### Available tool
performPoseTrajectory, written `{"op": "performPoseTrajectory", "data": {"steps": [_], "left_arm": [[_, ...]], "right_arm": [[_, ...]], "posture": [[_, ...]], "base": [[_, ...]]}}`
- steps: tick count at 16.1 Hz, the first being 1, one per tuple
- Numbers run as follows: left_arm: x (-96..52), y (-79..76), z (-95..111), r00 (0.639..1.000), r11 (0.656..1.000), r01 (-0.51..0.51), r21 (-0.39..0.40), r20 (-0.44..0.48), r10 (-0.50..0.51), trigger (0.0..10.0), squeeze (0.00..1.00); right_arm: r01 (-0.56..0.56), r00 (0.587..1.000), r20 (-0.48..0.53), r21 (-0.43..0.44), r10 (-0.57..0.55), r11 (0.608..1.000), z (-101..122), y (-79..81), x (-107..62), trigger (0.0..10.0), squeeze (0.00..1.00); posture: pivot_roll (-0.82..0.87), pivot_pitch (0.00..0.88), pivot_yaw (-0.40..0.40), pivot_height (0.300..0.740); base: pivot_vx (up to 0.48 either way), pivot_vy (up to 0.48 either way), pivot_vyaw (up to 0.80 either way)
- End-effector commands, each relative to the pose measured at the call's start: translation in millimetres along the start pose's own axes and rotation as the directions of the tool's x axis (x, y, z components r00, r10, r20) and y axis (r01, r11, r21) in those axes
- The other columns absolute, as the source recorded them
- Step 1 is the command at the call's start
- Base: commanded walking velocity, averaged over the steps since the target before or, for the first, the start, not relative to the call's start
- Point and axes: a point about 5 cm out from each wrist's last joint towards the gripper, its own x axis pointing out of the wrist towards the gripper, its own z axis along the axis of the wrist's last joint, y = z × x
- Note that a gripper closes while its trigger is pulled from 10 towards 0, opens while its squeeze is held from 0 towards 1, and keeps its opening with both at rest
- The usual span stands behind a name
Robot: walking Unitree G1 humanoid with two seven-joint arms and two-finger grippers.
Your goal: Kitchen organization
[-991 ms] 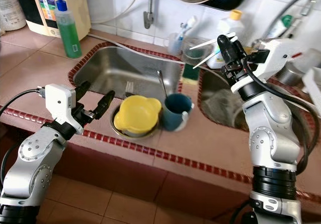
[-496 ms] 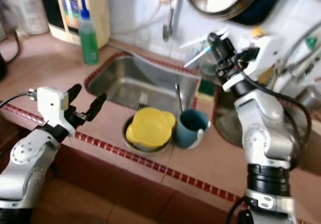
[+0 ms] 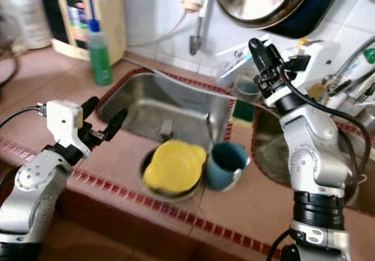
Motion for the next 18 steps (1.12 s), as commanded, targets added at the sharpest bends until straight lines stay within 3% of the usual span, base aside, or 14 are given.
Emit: {"op": "performPoseTrajectory", "data": {"steps": [1, 18], "left_arm": [[3.0, -9.5, 1.1, 0.999, 0.999, 0.039, -0.001, 0.004, -0.039, 10.0, 0.00], [2.9, -10.4, 0.7, 0.999, 0.999, 0.046, 0.001, -0.001, -0.046, 10.0, 0.00]], "right_arm": [[0.049, 0.999, -0.006, -0.011, -0.049, 0.999, 2.3, -10.5, -3.0, 10.0, 0.00], [0.064, 0.998, -0.017, -0.016, -0.065, 0.998, 0.9, -13.0, -2.8, 10.0, 0.00]], "posture": [[0.04, 0.000, -0.118, 0.732], [0.04, 0.000, -0.118, 0.732]], "base": [[0.000, 0.000, 0.00], [0.000, 0.000, 0.00]]}}
